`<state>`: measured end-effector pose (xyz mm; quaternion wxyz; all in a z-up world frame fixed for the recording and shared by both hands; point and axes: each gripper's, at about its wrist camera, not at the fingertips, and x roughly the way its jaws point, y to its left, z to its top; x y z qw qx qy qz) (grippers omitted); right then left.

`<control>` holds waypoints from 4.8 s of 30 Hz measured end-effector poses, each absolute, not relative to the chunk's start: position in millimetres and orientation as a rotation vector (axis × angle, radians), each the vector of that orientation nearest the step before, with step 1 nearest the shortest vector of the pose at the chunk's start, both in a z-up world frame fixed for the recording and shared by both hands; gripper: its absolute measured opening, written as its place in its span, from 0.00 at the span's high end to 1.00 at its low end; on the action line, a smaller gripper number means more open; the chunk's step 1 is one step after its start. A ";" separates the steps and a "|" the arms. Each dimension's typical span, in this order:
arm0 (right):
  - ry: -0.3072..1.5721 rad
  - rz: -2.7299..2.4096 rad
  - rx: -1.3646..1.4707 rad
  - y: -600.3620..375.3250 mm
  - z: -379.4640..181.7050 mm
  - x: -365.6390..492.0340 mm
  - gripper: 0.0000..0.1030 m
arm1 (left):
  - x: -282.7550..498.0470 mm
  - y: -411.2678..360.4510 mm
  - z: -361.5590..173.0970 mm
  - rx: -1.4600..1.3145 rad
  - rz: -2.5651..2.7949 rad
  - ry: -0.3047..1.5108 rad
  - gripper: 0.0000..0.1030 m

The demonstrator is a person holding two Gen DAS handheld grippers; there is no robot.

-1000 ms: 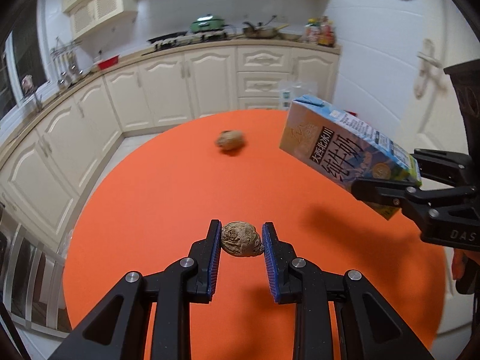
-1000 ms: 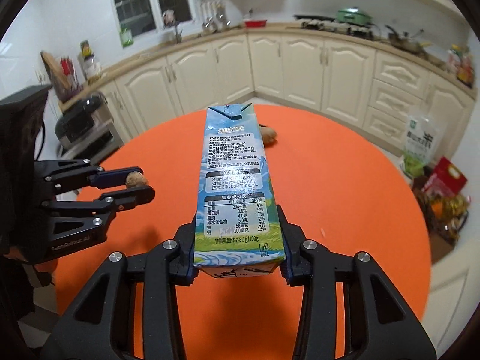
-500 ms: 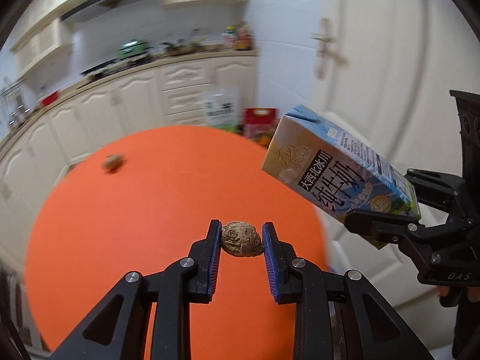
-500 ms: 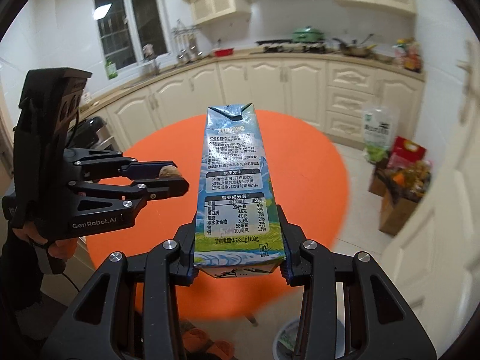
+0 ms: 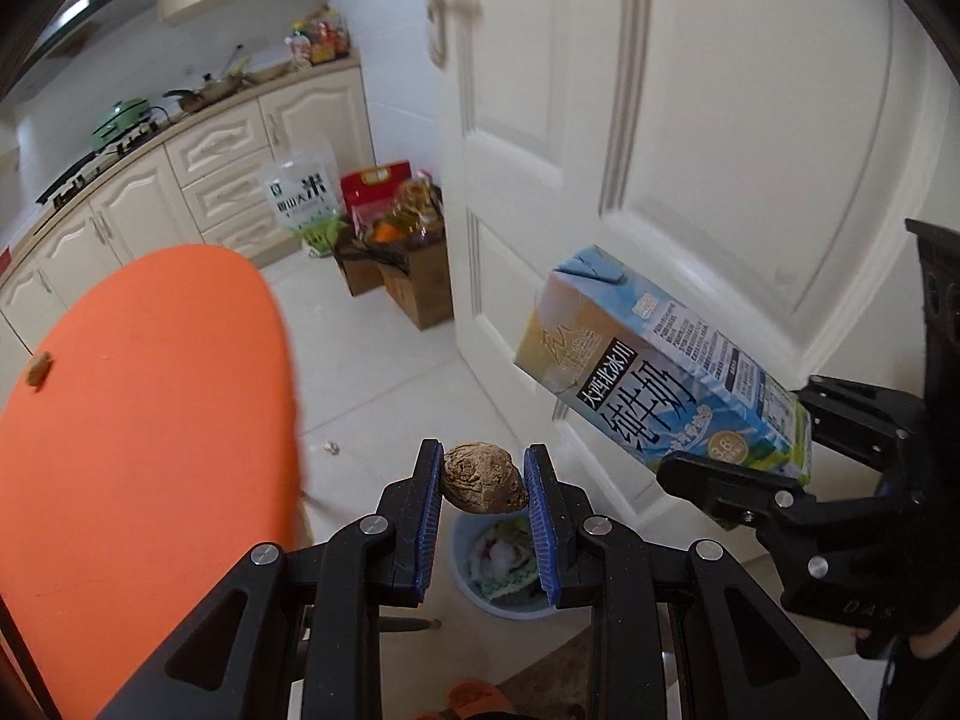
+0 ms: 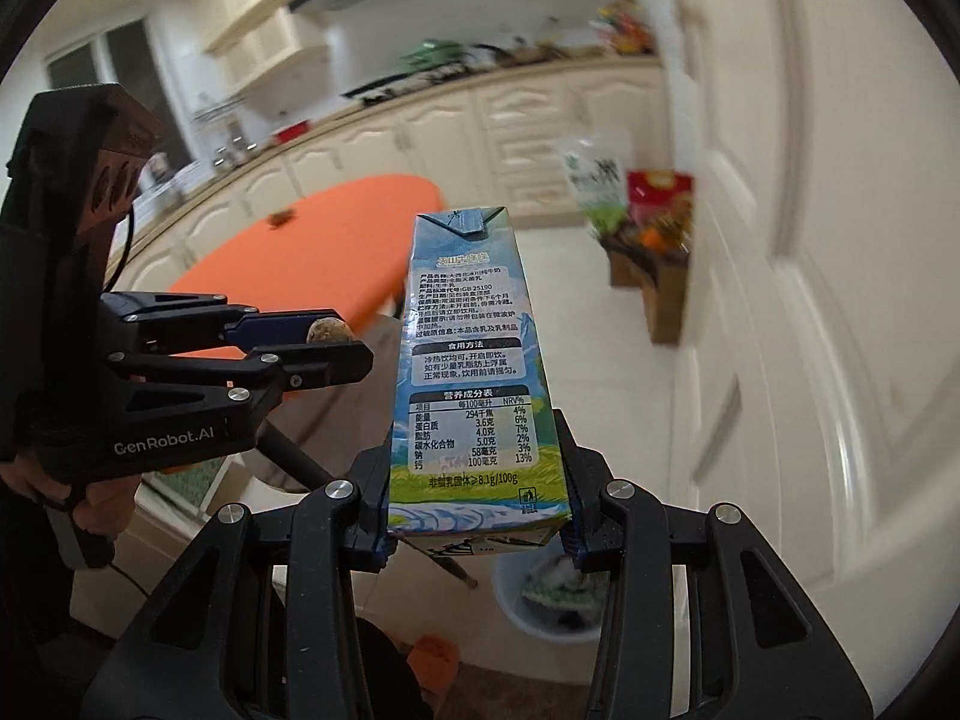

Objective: Collect trash
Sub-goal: 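Carry the carton to the blue bin and open the right tool over it, then return both tools to the table toward the second brown lump, then grasp the second brown lump with the left tool, then carry both brown lumps to the blue bin and open both tools over it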

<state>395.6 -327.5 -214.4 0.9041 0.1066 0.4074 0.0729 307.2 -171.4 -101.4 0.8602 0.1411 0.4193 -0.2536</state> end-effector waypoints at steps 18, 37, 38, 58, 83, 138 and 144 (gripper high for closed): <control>1.080 0.020 0.381 -385.6 -364.4 401.4 0.62 | 421.1 -299.4 -220.8 0.378 -0.533 1.161 0.44; 1.045 -0.008 0.410 -361.1 -347.2 416.7 0.23 | 399.4 -264.4 -169.4 0.325 -0.505 1.057 0.38; 1.016 -0.007 0.394 -356.3 -330.1 414.7 0.19 | 393.6 -257.7 -158.0 0.313 -0.503 1.030 0.38; 0.733 0.256 0.099 -157.0 -137.4 512.9 0.00 | 375.7 -22.8 -7.9 0.182 -0.189 0.672 0.21; 0.900 0.388 -0.030 -50.4 -217.6 770.2 0.00 | 669.7 88.8 -99.5 0.061 0.017 0.907 0.36; 0.868 -0.113 0.130 -316.9 -216.3 404.3 0.00 | 300.4 -189.1 -92.9 0.224 -0.417 0.711 0.70; 0.973 -0.166 0.174 -344.8 -287.2 400.6 0.00 | 329.8 -226.5 -153.9 0.273 -0.414 0.802 0.70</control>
